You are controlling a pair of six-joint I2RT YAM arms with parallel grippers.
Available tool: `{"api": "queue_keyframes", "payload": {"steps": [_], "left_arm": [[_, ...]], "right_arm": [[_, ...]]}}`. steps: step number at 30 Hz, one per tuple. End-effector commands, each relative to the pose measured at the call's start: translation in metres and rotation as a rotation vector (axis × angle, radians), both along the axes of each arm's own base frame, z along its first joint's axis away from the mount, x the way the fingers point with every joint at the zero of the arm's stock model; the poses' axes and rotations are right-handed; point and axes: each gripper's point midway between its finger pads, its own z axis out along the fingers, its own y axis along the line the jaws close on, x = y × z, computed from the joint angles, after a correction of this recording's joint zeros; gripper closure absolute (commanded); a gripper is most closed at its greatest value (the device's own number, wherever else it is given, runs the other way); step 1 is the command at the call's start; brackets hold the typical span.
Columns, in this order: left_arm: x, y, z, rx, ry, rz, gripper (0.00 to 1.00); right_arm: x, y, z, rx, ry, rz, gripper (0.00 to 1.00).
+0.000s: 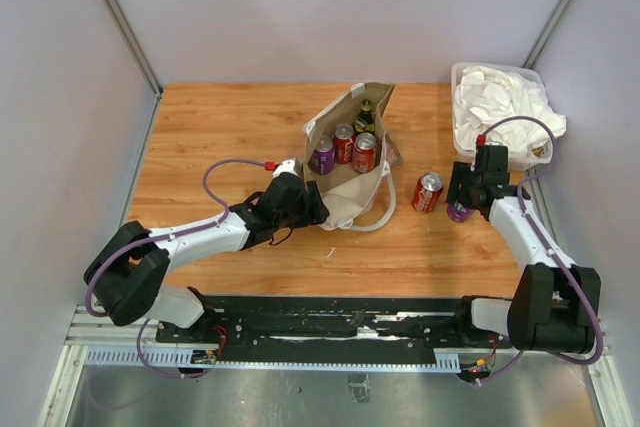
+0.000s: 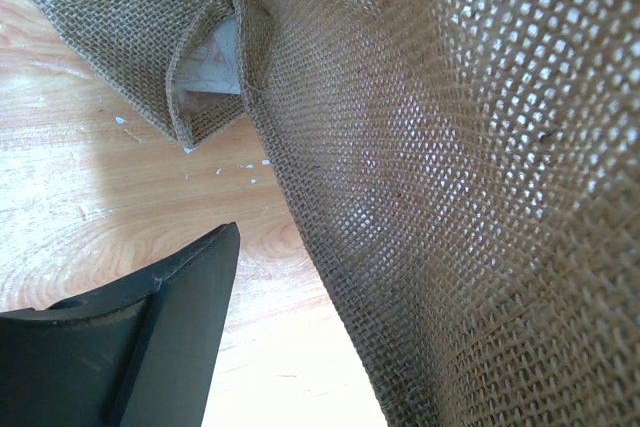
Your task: Take the beverage out of the canvas bag
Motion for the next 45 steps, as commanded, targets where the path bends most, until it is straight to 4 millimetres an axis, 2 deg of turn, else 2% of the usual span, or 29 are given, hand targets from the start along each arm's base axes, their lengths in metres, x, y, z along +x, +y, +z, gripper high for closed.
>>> {"api": "queue_keyframes", "payload": {"steps": [1, 7, 10, 13, 18, 20, 22, 26, 27, 31, 35, 41, 45], "left_arm": [[-0.002, 0.0, -0.005, 0.028, 0.011, -0.016, 0.26], [-0.003, 0.0, -0.006, 0.029, 0.013, -0.016, 0.25], [-0.003, 0.0, -0.007, 0.03, 0.014, -0.017, 0.25], [-0.003, 0.001, -0.008, 0.031, 0.015, -0.017, 0.25], [-0.004, 0.0, -0.009, 0.03, 0.017, -0.019, 0.25], [-0.004, 0.0, -0.007, 0.025, 0.014, -0.018, 0.25], [-0.002, -0.001, -0.005, 0.022, 0.008, -0.017, 0.25], [0.0, -0.004, -0.003, 0.018, 0.005, -0.021, 0.25], [0.0, -0.005, -0.003, 0.016, 0.007, -0.024, 0.25], [0.001, -0.008, 0.0, 0.008, 0.004, -0.029, 0.25], [0.002, -0.008, 0.004, 0.003, -0.003, -0.025, 0.25], [0.002, -0.005, 0.007, 0.005, -0.009, -0.02, 0.25], [0.0, -0.004, 0.003, 0.01, -0.001, -0.017, 0.25]], "right_arm": [[0.012, -0.009, 0.013, -0.01, -0.046, -0.046, 0.25], [0.011, -0.01, 0.013, -0.009, -0.028, -0.061, 0.17], [0.012, -0.012, 0.025, -0.014, -0.053, -0.069, 0.17], [0.015, -0.013, 0.057, -0.021, -0.132, -0.067, 0.17], [0.022, 0.0, 0.143, -0.033, -0.318, -0.013, 0.17], [0.026, 0.015, 0.176, -0.029, -0.374, 0.048, 0.17], [0.03, 0.039, 0.203, -0.029, -0.402, 0.147, 0.18], [0.037, 0.102, 0.242, -0.062, -0.418, 0.382, 0.2], [0.039, 0.126, 0.249, -0.061, -0.42, 0.461, 0.21], [0.044, 0.192, 0.252, -0.023, -0.4, 0.667, 0.25], [0.05, 0.239, 0.23, 0.0, -0.324, 0.804, 0.29], [0.055, 0.286, 0.181, -0.04, -0.188, 0.965, 0.3], [0.06, 0.305, 0.158, -0.041, -0.137, 1.014, 0.29]]}}
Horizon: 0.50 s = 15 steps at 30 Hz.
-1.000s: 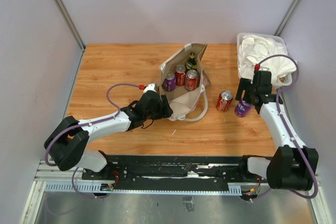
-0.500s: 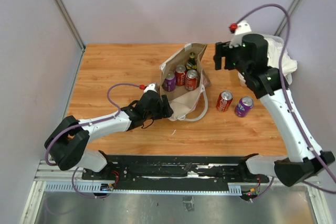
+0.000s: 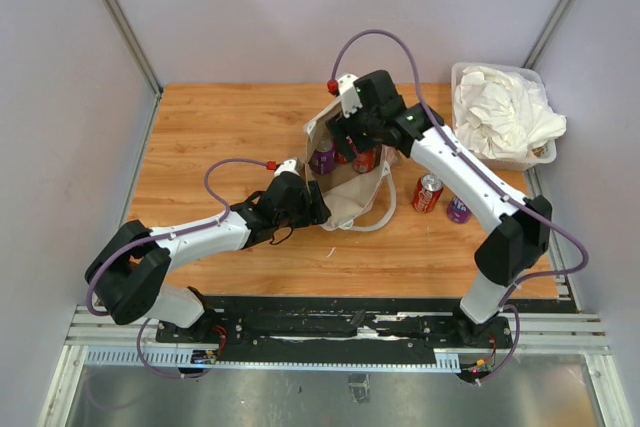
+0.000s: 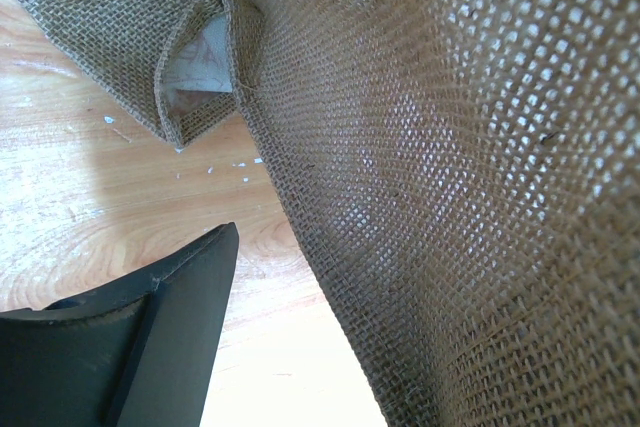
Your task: Take the beverage out of the canvas bag
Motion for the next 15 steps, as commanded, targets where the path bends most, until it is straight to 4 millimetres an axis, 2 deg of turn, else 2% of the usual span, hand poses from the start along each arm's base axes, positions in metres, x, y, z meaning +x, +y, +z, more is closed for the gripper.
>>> {"api": "queue_keyframes", "payload": {"steps": [1, 4, 7, 9, 15], "left_arm": [[0.0, -0.001, 0.003, 0.014, -0.008, -0.005, 0.25], [0.0, 0.0, 0.003, 0.012, -0.007, -0.002, 0.25], [0.0, 0.001, 0.004, 0.016, -0.011, 0.0, 0.24], [0.0, 0.003, 0.005, 0.022, -0.015, 0.005, 0.24], [-0.001, 0.007, 0.004, 0.034, -0.015, 0.012, 0.24]], "right_arm": [[0.0, 0.022, -0.007, -0.02, 0.017, 0.091, 0.29], [0.012, 0.027, -0.028, -0.052, 0.046, 0.079, 0.28], [0.024, 0.024, -0.046, -0.089, 0.067, 0.037, 0.26], [0.032, 0.018, -0.056, -0.096, 0.086, -0.01, 0.26], [0.054, -0.008, -0.075, -0.094, 0.125, -0.116, 0.16]]}}
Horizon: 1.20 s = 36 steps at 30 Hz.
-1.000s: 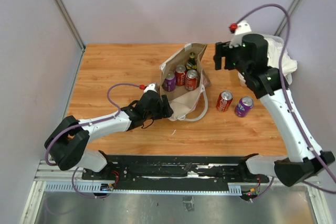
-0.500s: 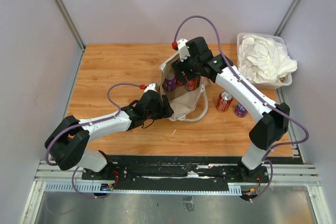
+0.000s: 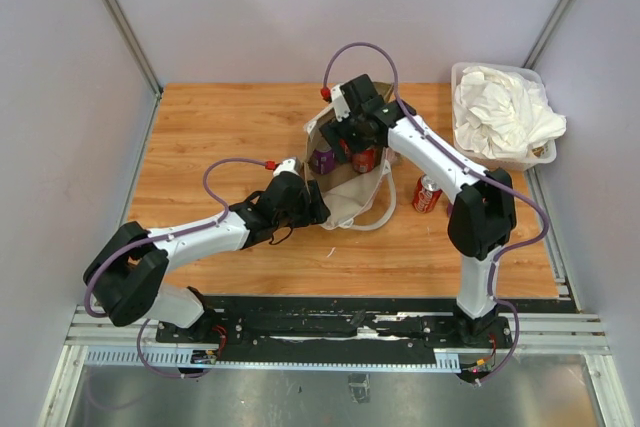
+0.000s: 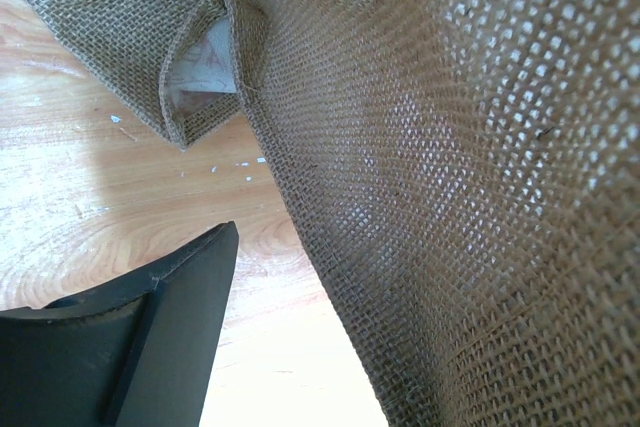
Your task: Take the beverage out of the canvas bag
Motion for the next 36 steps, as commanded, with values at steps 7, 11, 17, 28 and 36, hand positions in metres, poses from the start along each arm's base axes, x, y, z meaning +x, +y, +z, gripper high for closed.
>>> {"api": "queue_keyframes", "payload": {"steps": [7, 11, 17, 28, 36], "left_arm": [[-0.001, 0.004, 0.001, 0.032, -0.005, 0.004, 0.24], [-0.001, 0.003, 0.0, 0.034, -0.002, 0.002, 0.24], [-0.001, 0.005, -0.003, 0.044, 0.001, 0.003, 0.24], [-0.003, 0.005, -0.012, 0.048, 0.016, -0.001, 0.24], [-0.005, 0.005, -0.019, 0.054, 0.033, -0.004, 0.24]], "right_arm": [[0.029, -0.042, -0.008, -0.042, -0.014, -0.149, 0.11], [0.032, -0.05, -0.022, -0.072, 0.006, -0.169, 0.1], [0.035, -0.061, -0.048, -0.135, 0.04, -0.199, 0.01], [0.042, -0.074, -0.071, -0.197, 0.051, -0.24, 0.01], [0.047, -0.08, -0.087, -0.197, 0.074, -0.261, 0.01]]}}
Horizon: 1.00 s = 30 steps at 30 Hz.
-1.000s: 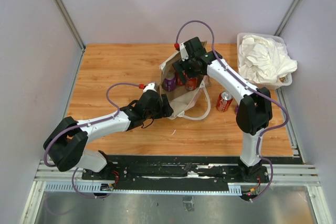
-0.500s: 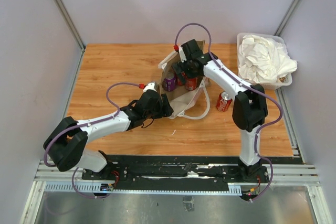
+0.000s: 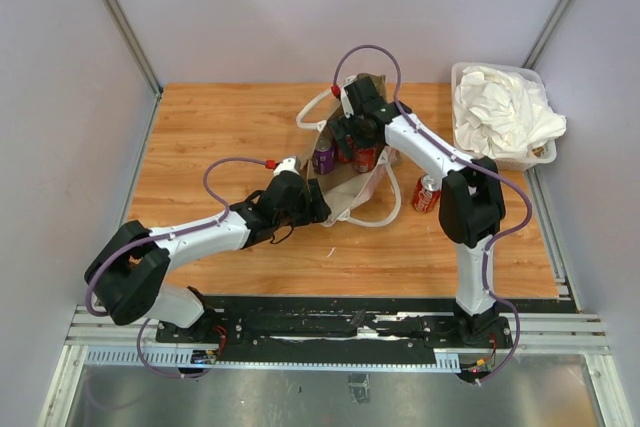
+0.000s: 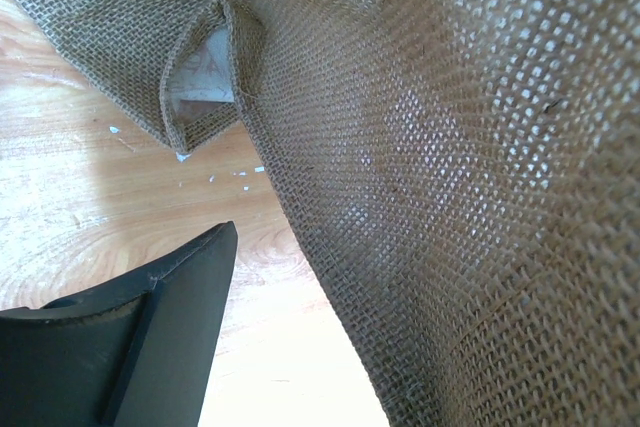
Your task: Take the beverage out of the canvas bag
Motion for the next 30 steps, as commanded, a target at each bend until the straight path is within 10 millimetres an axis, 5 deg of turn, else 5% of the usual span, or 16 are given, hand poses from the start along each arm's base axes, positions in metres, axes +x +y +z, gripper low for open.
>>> {"api": "queue_keyframes", "payload": {"steps": [1, 9, 19, 25, 30], "left_arm": [[-0.009, 0.006, -0.021, 0.055, 0.046, -0.012, 0.24], [-0.009, 0.006, -0.024, 0.063, 0.054, -0.013, 0.24], [-0.011, 0.007, -0.027, 0.072, 0.062, -0.014, 0.24], [-0.012, 0.009, -0.028, 0.074, 0.064, -0.013, 0.24], [-0.012, 0.008, -0.028, 0.073, 0.064, -0.015, 0.24]], "right_arm": [[-0.004, -0.042, -0.045, -0.095, 0.119, -0.089, 0.01], [-0.01, -0.046, -0.07, -0.092, 0.162, -0.09, 0.02], [-0.012, -0.048, -0.077, -0.08, 0.155, -0.112, 0.25], [-0.008, -0.04, -0.059, -0.013, 0.118, -0.111, 0.06], [-0.001, -0.033, -0.041, 0.047, 0.07, -0.123, 0.03]]}}
